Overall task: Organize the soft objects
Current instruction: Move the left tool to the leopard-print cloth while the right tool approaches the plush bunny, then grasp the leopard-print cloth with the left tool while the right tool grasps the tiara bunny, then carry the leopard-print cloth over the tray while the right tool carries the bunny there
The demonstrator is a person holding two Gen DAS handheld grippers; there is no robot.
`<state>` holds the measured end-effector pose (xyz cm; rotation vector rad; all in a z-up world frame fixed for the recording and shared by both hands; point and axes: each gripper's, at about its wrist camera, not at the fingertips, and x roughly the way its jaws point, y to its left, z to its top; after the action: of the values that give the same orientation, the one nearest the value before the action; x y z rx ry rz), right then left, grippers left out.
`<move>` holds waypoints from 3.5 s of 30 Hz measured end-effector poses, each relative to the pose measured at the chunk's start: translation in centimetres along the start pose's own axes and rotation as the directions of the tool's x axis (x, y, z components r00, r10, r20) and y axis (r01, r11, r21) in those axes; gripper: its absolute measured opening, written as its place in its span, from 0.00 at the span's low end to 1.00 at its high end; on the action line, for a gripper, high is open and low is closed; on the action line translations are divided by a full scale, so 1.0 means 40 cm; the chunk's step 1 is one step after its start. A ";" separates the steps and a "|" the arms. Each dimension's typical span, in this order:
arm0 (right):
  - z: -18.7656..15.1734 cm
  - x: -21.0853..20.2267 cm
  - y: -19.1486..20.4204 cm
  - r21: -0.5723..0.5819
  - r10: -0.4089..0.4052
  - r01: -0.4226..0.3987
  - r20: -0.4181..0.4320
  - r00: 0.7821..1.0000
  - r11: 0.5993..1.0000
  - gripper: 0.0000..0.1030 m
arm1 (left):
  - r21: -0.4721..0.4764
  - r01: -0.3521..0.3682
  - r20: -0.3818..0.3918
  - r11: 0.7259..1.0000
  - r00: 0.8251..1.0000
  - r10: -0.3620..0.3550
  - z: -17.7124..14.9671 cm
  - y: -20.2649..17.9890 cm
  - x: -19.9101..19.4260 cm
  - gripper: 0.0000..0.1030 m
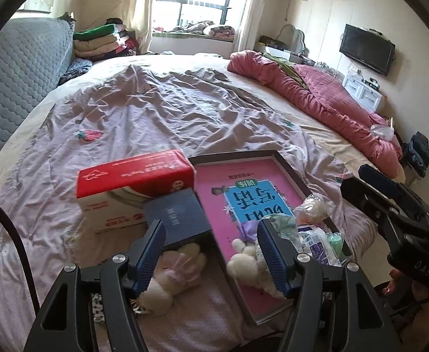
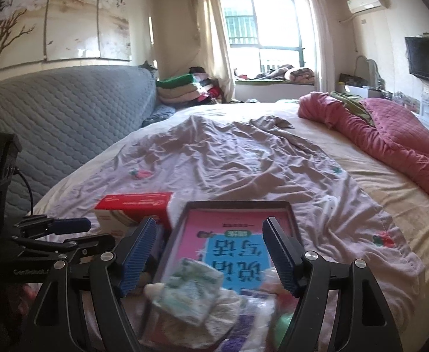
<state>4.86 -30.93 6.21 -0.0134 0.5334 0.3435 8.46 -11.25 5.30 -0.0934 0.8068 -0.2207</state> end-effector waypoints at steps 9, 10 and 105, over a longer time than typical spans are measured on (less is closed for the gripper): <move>0.014 0.008 0.082 0.105 0.136 -0.132 -0.034 0.990 0.986 0.74 | -0.085 -0.067 -0.008 0.994 0.998 0.067 -0.004 0.173 -0.065 0.63; 0.013 0.016 0.094 0.116 0.154 -0.148 -0.045 0.987 0.982 0.74 | -0.093 -0.077 -0.012 0.993 0.997 0.077 -0.006 0.192 -0.067 0.63; -0.039 -0.056 -0.109 -0.190 -0.006 0.010 0.025 1.000 0.982 0.42 | 0.099 0.229 -0.118 0.968 0.969 -0.217 0.045 -0.201 0.127 0.08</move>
<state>3.70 -35.93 5.63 -0.1959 0.4749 0.3852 11.88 -20.24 4.32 -0.0674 0.8888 -0.4868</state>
